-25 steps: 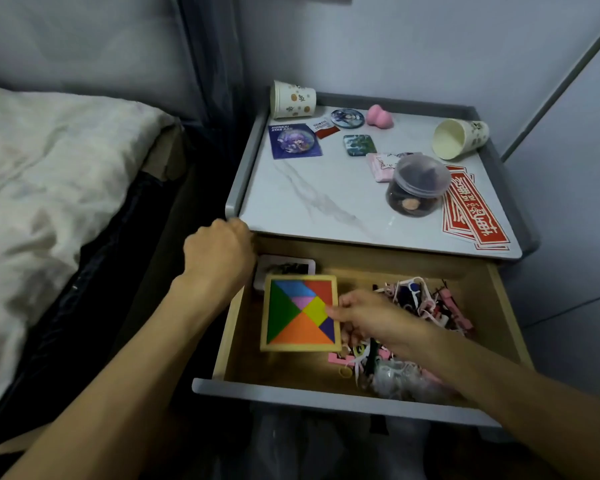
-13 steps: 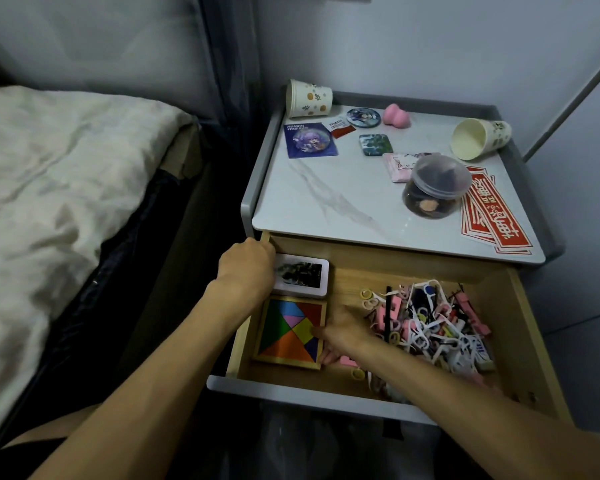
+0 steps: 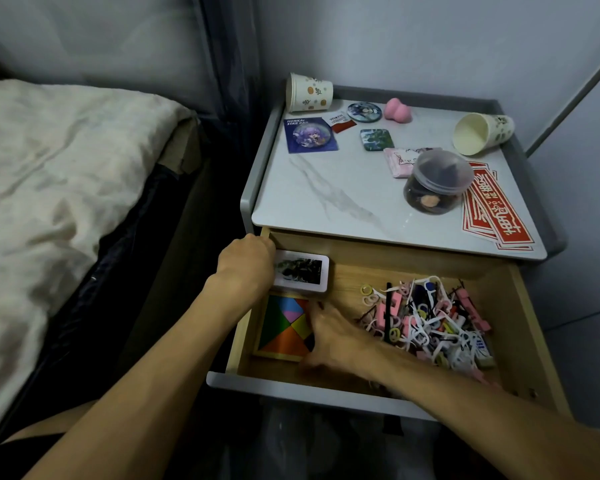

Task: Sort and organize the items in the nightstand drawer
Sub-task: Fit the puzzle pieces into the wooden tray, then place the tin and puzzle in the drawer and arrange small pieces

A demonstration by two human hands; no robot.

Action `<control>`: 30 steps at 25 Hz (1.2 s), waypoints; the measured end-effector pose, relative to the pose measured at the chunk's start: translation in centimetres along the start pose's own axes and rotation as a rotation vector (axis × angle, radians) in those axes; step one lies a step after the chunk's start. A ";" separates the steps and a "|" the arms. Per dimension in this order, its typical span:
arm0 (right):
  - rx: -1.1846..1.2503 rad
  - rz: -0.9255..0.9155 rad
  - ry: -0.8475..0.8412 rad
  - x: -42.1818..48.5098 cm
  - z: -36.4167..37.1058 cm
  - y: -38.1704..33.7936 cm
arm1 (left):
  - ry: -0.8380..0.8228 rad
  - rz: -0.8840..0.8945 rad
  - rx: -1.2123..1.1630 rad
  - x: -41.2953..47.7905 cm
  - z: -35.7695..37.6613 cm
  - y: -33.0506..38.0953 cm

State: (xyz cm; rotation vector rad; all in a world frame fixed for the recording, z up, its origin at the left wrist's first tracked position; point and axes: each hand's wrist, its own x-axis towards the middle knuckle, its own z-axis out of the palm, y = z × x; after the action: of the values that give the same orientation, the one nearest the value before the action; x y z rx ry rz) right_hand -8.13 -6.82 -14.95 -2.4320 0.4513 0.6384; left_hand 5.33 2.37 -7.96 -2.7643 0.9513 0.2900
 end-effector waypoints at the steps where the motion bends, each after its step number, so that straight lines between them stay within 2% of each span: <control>1: -0.061 -0.015 -0.005 0.0 0.1 -0.2 | -0.006 0.000 0.004 0.0 0.0 0.0; 3: -0.132 -0.035 0.014 0.3 0.4 -0.5 | -0.017 0.003 0.020 0.1 0.1 0.0; 8: -0.107 -0.060 0.063 0.7 0.8 0.3 | -0.022 0.024 0.003 0.3 0.3 0.0; 14: -0.105 -0.114 0.044 0.3 0.5 0.5 | -0.024 0.000 0.023 -0.3 0.0 0.1; 18: -0.073 -0.157 0.051 -2.8 -3.3 2.6 | 0.124 -0.016 0.026 -1.5 -0.8 0.9; 21: -0.155 -0.137 0.065 -6.0 -8.4 6.8 | 0.185 0.104 -0.183 -1.8 -1.3 2.6; 24: -0.310 -0.088 -0.073 -8.4 -10.8 10.7 | 0.029 0.349 -0.399 -2.1 -1.1 5.9; 27: -0.366 0.047 -0.234 -10.0 -10.5 13.1 | -0.089 0.618 -0.446 -3.4 0.1 9.5; 30: -0.404 0.067 -0.151 -11.2 -10.2 14.7 | -0.133 0.740 -0.381 -4.2 1.6 13.2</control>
State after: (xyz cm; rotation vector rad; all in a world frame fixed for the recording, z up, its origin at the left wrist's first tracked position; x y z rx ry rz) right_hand -20.47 -22.47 -8.23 -2.7249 0.3708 1.0182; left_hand -6.29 -4.93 -10.14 -2.5126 2.0259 0.8236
